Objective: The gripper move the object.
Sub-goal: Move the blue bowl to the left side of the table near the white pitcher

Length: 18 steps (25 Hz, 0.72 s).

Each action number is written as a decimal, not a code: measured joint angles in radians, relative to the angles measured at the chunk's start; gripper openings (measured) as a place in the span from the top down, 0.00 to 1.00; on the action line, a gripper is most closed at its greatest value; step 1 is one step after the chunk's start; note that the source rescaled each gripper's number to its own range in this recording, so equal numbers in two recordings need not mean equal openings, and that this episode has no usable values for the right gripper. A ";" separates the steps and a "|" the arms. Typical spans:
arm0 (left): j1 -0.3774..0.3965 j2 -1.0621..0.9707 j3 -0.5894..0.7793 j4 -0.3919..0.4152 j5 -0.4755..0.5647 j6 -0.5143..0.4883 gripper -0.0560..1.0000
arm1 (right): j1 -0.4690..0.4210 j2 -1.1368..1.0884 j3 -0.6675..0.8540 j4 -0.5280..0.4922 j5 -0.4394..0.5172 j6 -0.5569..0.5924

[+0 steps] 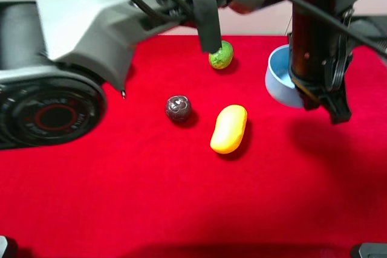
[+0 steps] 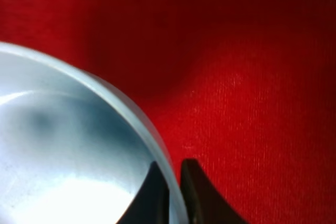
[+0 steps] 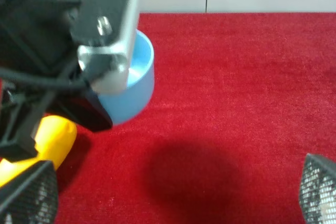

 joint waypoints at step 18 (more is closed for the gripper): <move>0.000 -0.224 0.141 0.151 0.001 -0.204 0.95 | 0.000 0.000 0.000 0.000 0.000 0.000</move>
